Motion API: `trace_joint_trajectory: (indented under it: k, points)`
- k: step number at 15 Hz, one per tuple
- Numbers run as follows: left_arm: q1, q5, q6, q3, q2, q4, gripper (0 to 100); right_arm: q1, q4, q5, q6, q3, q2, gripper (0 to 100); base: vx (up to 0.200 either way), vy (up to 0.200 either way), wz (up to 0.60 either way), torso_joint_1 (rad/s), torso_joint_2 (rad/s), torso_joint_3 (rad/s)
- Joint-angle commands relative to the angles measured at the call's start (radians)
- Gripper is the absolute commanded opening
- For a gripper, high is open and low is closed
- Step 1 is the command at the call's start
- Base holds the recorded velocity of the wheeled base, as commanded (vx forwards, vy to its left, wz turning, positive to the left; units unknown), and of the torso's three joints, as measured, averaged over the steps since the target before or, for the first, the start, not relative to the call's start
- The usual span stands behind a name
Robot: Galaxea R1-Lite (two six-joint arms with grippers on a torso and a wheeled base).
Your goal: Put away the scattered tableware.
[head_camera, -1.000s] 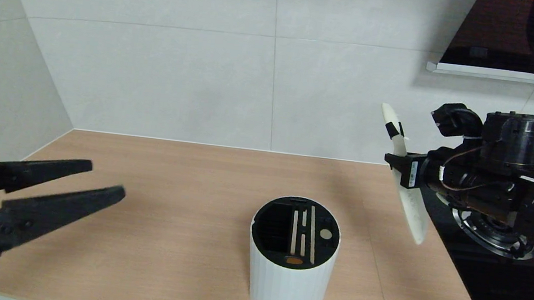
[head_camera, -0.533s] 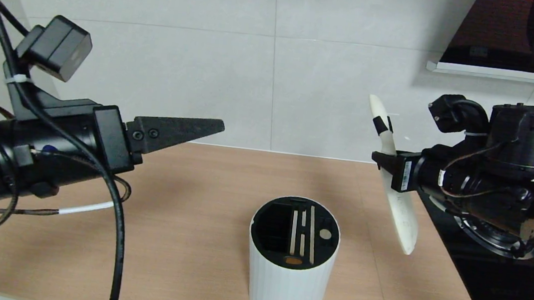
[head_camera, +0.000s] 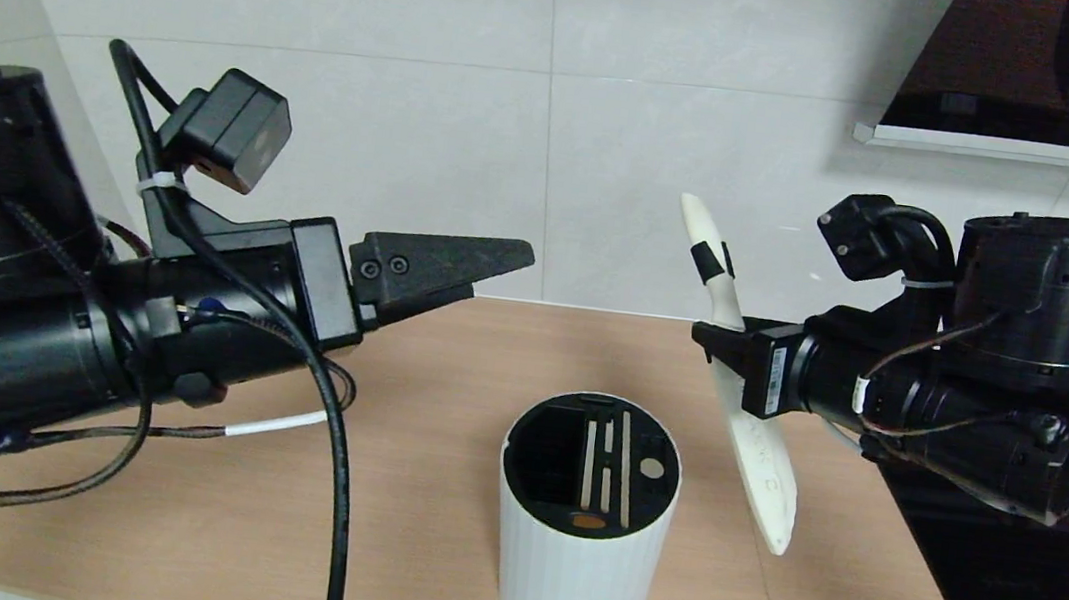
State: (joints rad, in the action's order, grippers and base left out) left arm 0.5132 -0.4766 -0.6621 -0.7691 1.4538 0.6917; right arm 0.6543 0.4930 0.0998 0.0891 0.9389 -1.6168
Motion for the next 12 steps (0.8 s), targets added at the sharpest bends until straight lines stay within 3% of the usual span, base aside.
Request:
trace_joint_trajectory:
  k: [1, 12]
  points:
    - [0.028, 0.001, -0.011, 0.017, 0.053, 0.042, 100, 0.033, 0.001, 0.0, 0.0, -0.005, 0.002, 0, 0.0, 0.0, 0.0, 0.0, 0.0, 0.0]
    - [0.093, 0.11, -0.011, 0.036, 0.253, 0.319, 100, 0.148, 0.007, -0.002, 0.037, -0.034, -0.002, 0, 0.0, 0.0, 0.0, 0.0, 0.0, 0.0]
